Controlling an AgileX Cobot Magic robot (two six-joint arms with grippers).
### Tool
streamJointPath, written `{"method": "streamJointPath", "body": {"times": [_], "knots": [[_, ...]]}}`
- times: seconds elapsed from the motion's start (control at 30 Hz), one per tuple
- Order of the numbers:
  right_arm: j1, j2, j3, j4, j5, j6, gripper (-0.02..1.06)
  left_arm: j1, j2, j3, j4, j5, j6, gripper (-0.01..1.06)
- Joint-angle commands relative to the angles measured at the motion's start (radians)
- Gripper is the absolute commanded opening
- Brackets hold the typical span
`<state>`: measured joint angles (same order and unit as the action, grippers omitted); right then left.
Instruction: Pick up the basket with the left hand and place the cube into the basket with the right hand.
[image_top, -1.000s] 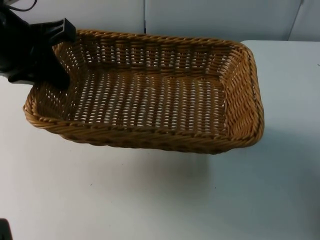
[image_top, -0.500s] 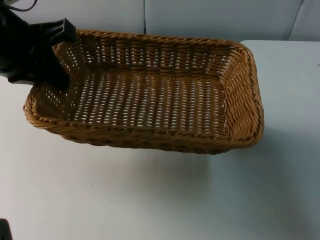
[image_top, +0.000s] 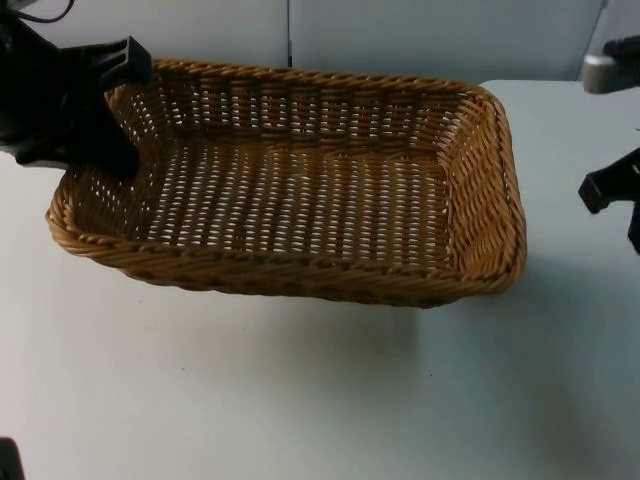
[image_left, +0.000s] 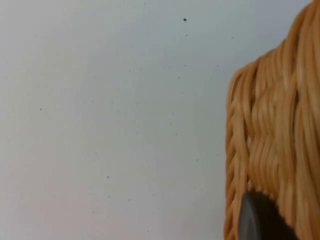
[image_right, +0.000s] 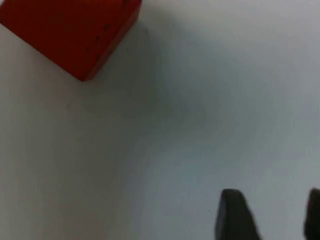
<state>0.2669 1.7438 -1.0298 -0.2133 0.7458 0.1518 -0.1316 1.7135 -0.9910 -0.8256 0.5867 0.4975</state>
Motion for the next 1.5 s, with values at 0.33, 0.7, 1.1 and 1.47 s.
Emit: {"method": "streamJointPath", "body": {"times": [0.33, 0.7, 1.1, 1.47], "knots": [[0.013, 0.006, 0.004, 0.088, -0.219, -0.768, 1.03, -0.002, -0.016, -0.012, -0.026, -0.002, -0.008, 0.00], [0.015, 0.099, 0.061, 0.714, -0.376, -1.386, 0.96, -0.002, -0.016, -0.012, -0.026, -0.034, -0.008, 0.00], [0.015, 0.217, 0.061, 0.716, -0.565, -1.444, 0.96, -0.002, -0.016, -0.012, -0.026, -0.045, -0.008, 0.00], [0.015, 0.280, 0.061, 0.751, -0.602, -1.431, 0.00, -0.002, -0.016, -0.012, -0.025, -0.061, -0.008, 0.00]]}}
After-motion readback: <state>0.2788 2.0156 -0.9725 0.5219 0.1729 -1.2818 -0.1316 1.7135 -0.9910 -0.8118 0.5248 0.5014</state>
